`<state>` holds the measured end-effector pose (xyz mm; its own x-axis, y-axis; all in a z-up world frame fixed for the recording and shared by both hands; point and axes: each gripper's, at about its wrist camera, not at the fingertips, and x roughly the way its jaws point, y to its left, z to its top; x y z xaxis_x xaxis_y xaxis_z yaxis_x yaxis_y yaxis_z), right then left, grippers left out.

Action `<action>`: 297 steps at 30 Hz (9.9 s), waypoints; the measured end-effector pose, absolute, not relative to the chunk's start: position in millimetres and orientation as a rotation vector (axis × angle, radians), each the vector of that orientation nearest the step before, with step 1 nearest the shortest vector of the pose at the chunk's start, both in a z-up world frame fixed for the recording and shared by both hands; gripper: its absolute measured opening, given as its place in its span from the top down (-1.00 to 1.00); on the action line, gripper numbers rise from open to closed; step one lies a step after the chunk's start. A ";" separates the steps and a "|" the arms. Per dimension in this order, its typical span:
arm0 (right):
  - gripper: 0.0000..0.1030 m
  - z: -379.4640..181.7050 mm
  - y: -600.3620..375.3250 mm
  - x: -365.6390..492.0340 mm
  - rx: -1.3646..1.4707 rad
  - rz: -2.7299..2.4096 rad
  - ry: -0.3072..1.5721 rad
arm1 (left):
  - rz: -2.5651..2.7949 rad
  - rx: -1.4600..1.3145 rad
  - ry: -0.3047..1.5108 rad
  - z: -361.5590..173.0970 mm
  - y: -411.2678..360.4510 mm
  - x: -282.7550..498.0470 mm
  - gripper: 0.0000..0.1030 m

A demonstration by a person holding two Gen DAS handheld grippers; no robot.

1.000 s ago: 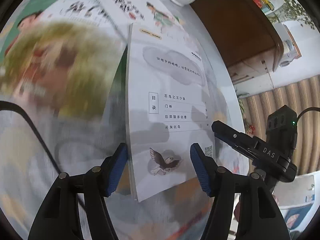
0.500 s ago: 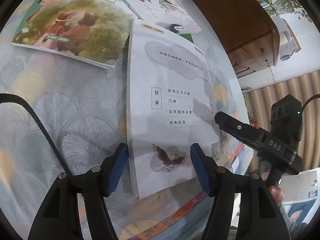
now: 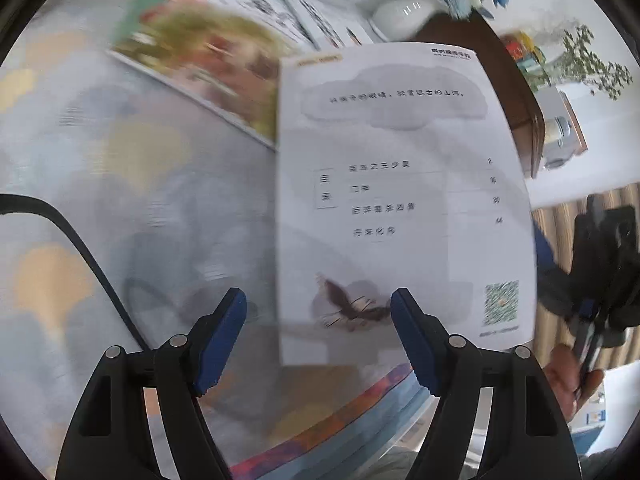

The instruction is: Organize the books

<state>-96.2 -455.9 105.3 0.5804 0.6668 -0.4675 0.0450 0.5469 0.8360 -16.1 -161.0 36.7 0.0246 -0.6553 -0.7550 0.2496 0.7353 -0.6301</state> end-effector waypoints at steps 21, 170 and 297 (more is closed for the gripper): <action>-0.15 57.1 -296.5 -36.7 0.602 0.450 1.225 | -0.384 -0.499 1.299 45.6 -1.7 9.4 -0.40; -0.03 49.5 -500.6 31.5 0.732 0.007 1.113 | -0.822 -0.350 1.343 66.4 -220.2 132.2 0.17; -0.16 -8.8 -298.9 -115.7 1.239 0.161 1.178 | -0.968 -0.994 1.526 2.1 -4.0 45.5 0.51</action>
<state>-115.7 -298.9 -8.8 0.4509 0.6596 -0.6014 0.4746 0.3934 0.7874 45.5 -4.0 2.1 -0.1305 -0.9386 -0.3193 -0.1113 0.3339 -0.9360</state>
